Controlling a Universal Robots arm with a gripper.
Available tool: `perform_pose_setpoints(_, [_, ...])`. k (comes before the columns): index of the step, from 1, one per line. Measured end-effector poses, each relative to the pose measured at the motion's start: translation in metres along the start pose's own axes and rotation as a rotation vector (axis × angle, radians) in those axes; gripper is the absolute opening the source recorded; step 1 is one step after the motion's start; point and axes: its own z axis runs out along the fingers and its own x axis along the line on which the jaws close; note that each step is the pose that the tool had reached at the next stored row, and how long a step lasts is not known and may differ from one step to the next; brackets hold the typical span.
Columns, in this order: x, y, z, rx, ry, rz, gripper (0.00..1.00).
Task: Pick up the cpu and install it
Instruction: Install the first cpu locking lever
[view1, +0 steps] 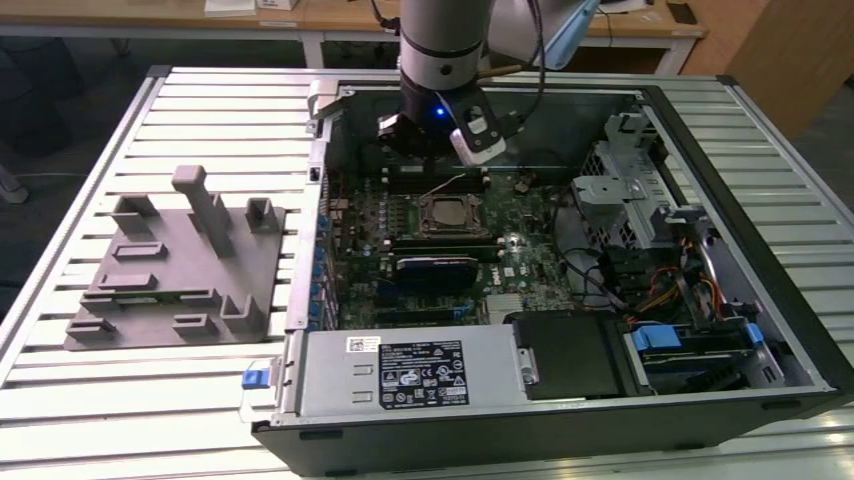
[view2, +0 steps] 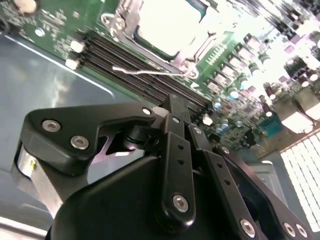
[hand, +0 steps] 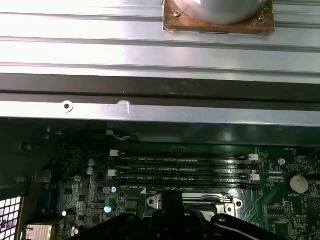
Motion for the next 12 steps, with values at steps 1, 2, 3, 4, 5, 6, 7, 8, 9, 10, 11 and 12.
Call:
perform_pose_setpoints(1, [-0.0001, 0.0, 0.0, 0.0005, 0.0, 0.0, 0.11])
perform_pose_setpoints(2, [-0.0001, 0.0, 0.0, 0.0005, 0.0, 0.0, 0.11])
perform_pose_setpoints(3, [-0.0001, 0.0, 0.0, 0.0006, 0.0, 0.0, 0.11])
perform_pose_setpoints(4, [-0.0001, 0.0, 0.0, 0.0006, 0.0, 0.0, 0.11])
perform_pose_setpoints(5, [-0.0001, 0.0, 0.0, 0.0007, -0.0001, 0.0, 0.11])
perform_pose_setpoints(6, [-0.0002, 0.0, 0.0001, 0.0012, -0.0008, 0.003, 0.11])
perform_pose_setpoints(7, [-0.0002, 0.0, 0.0002, 0.0021, -0.0025, 0.01, 0.11])
perform_pose_setpoints(8, [-0.0002, -0.0001, 0.0003, 0.003, -0.0047, 0.02, 0.11])
perform_pose_setpoints(9, [-0.0002, -0.0001, 0.0006, 0.0038, -0.0081, 0.033, 0.11])
perform_pose_setpoints(10, [-0.0002, -0.0002, 0.0009, 0.005, -0.0121, 0.046, 0.11])
perform_pose_setpoints(11, [-0.0002, -0.0002, 0.0012, 0.0067, -0.0166, 0.06, 0.11])
perform_pose_setpoints(12, [-0.0002, -0.0003, 0.0014, 0.0089, -0.0211, 0.074, 0.11])
